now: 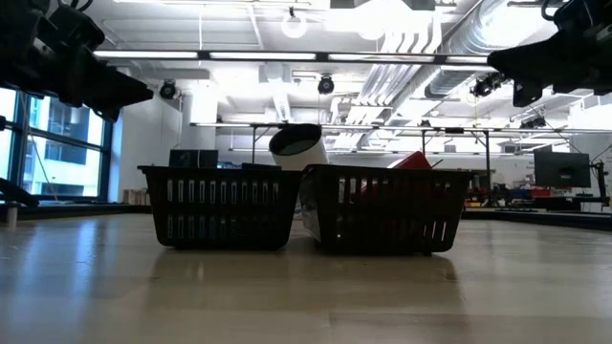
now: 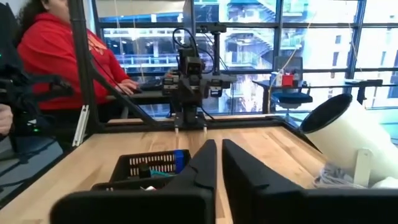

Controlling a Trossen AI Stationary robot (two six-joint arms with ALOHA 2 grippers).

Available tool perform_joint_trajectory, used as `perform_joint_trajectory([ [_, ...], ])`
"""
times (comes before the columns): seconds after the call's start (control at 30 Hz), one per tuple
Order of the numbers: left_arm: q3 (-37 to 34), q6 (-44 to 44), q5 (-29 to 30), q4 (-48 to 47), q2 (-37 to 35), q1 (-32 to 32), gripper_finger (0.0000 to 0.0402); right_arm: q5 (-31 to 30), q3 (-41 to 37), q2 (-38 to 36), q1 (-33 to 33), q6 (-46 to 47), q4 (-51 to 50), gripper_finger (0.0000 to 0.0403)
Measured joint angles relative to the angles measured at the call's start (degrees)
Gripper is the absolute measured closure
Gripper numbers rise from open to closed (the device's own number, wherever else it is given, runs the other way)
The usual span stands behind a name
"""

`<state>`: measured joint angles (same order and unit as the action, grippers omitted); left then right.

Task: Pick & Place Office items
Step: Return to Home Position

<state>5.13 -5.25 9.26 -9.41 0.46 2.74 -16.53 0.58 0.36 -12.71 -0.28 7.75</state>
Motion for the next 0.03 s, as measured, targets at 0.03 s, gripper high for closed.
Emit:
perform_joint_trajectory([
  [0.03,0.0,-0.1,0.0,0.0,0.0,0.0,0.0321,-0.1,0.0,0.0,0.0,0.0,-0.1,0.0395],
])
